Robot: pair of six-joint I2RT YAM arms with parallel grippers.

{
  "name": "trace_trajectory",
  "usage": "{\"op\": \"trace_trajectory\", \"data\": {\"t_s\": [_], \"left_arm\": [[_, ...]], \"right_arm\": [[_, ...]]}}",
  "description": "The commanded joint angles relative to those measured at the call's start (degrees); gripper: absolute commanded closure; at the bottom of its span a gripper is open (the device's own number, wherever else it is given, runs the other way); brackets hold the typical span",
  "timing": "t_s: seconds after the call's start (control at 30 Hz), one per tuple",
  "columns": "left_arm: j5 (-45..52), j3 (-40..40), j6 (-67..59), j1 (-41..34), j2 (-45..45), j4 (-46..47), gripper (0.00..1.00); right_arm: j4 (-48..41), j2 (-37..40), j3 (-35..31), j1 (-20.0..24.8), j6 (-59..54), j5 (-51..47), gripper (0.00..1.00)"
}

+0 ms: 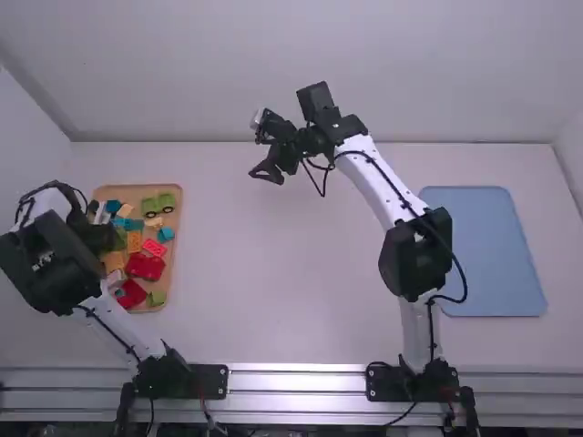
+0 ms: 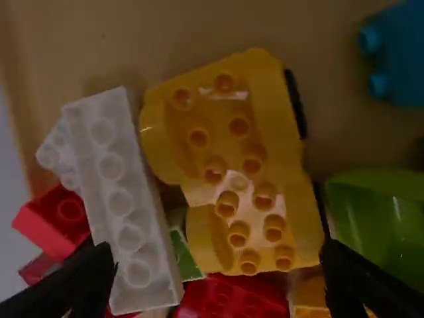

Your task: Assemble lego blocks to make yellow taxi

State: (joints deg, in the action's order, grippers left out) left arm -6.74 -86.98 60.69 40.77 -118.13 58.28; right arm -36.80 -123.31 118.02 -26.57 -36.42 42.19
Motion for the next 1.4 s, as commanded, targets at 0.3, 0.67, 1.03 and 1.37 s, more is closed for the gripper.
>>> {"op": "trace_trajectory", "data": {"t_s": [0.3,0.67,1.03,1.37], "left_arm": [[1.5,1.2,6.4,-0.3,-0.2,-3.0,0.26],[-0.2,2.4,1.9,-0.3,-0.2,-5.3,0.26],[-0.4,2.4,-9.6,-0.3,-0.2,-8.7,0.27],[-0.9,4.4,-17.0,-0.3,-0.2,-11.4,0.25]], "right_arm": [[0.1,2.8,0.0,0.3,0.2,-0.3,0.01],[1.0,2.8,-1.1,0.3,0.2,-0.3,0.01],[0.7,2.8,-1.1,0.3,0.2,-0.3,0.02],[0.4,2.8,-1.1,0.3,0.2,-0.3,0.01]]}}
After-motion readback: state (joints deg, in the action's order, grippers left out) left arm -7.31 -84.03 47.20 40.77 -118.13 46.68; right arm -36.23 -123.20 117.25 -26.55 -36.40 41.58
